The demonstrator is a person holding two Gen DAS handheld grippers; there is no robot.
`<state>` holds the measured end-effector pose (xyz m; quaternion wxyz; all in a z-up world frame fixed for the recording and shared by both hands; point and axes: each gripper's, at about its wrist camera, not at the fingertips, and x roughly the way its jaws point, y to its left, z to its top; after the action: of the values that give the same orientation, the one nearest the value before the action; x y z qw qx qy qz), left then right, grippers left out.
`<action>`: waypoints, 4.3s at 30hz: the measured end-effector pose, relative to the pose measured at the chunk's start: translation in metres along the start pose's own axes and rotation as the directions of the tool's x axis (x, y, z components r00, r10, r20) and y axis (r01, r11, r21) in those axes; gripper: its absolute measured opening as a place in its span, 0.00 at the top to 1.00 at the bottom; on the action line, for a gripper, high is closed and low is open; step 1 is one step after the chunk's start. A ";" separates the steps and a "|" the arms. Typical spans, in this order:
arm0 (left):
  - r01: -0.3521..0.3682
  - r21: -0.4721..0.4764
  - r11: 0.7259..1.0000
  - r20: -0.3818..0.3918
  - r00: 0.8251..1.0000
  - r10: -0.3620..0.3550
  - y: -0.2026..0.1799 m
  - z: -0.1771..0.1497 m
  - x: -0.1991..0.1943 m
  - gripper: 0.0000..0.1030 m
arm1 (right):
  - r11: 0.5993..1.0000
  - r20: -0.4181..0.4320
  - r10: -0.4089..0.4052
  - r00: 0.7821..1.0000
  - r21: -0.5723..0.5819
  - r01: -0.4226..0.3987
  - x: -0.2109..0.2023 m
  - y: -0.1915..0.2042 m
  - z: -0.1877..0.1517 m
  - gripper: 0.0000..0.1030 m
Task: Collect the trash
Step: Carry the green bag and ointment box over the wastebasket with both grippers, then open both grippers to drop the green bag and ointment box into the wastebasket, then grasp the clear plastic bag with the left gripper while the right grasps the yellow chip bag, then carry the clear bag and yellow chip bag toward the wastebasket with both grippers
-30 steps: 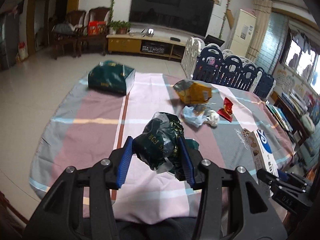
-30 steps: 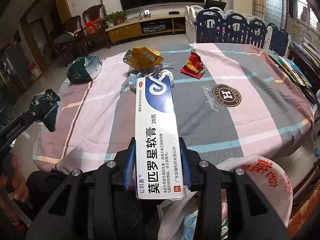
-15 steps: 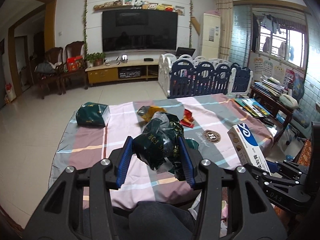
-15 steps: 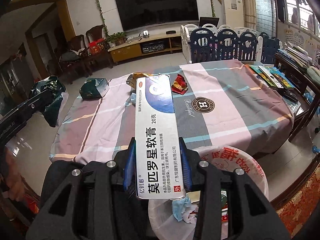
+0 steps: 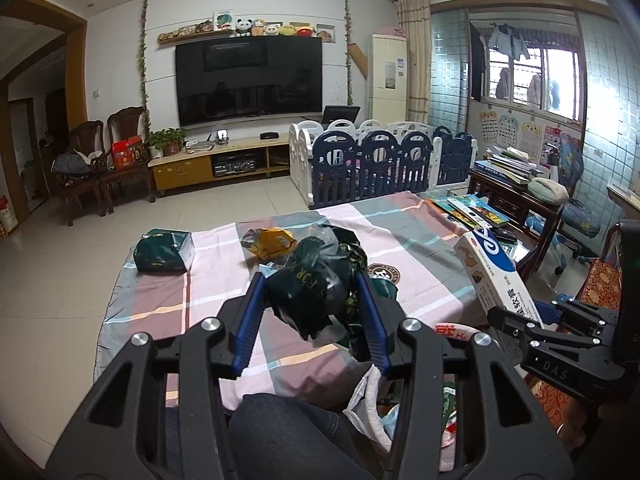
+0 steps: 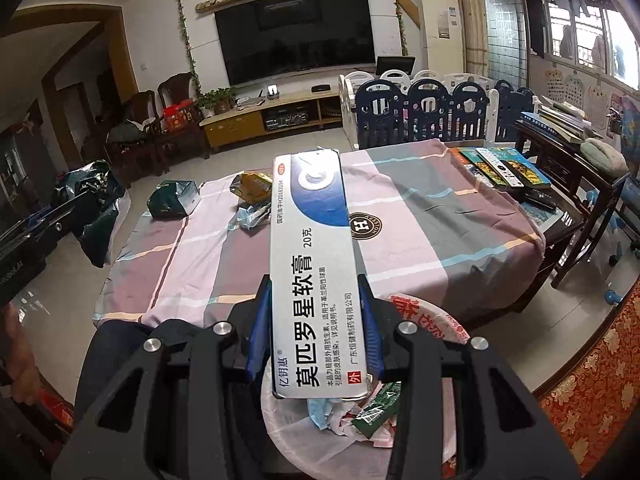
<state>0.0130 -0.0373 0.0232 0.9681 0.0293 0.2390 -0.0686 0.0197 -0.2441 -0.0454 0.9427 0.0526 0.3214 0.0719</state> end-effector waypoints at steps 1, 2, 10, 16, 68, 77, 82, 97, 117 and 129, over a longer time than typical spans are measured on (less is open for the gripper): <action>0.014 0.003 1.000 -0.009 1.000 -0.014 -0.004 -0.001 0.001 0.55 | 1.000 0.001 -0.007 1.000 0.001 0.007 -0.004 -0.004 -0.002 0.61; 0.028 0.005 1.000 -0.017 0.999 -0.028 -0.009 -0.002 0.002 0.55 | 1.000 0.001 -0.019 1.000 0.002 0.019 -0.007 -0.010 -0.004 0.61; 0.119 0.047 0.992 -0.096 0.989 -0.114 -0.043 -0.015 0.021 0.55 | 0.994 0.019 -0.107 0.994 0.038 0.106 -0.029 -0.057 -0.009 0.61; 0.160 0.122 0.979 -0.120 0.982 -0.146 -0.079 -0.022 0.035 0.55 | 0.987 0.011 -0.135 0.991 0.090 0.134 -0.031 -0.082 -0.015 0.61; -0.060 -0.278 0.959 -0.563 0.819 -0.112 0.133 -0.032 0.464 0.79 | 0.960 -0.462 -0.021 0.887 0.237 0.146 0.167 -0.082 -0.054 0.30; -0.011 -0.262 0.965 -0.470 0.875 -0.118 0.148 -0.055 0.326 0.86 | 0.980 -0.414 0.070 0.908 0.196 0.014 0.216 -0.033 -0.009 0.30; -0.045 -0.326 0.944 -0.453 0.884 -0.115 0.173 -0.076 0.260 0.86 | 0.985 -0.339 0.124 0.933 0.155 -0.074 0.257 0.019 0.034 0.30; -0.401 -0.361 0.842 -0.455 0.864 0.215 0.268 -0.098 0.186 0.86 | 0.970 -0.369 0.200 0.907 -0.053 -0.235 0.392 0.212 0.091 0.13; -0.355 -0.289 0.889 -0.339 0.907 0.251 0.202 -0.058 0.145 0.86 | 0.986 -0.246 0.055 0.968 -0.138 -0.091 0.256 0.127 0.045 0.71; -0.260 -0.181 0.948 -0.213 0.952 0.221 0.117 -0.018 0.089 0.86 | 0.999 -0.101 -0.032 0.994 -0.034 0.029 0.121 0.043 0.026 0.71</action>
<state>0.0997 0.0698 -0.0317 0.9397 -0.0361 0.3309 0.0789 0.1257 -0.1828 -0.0913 0.9270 0.0289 0.3683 0.0653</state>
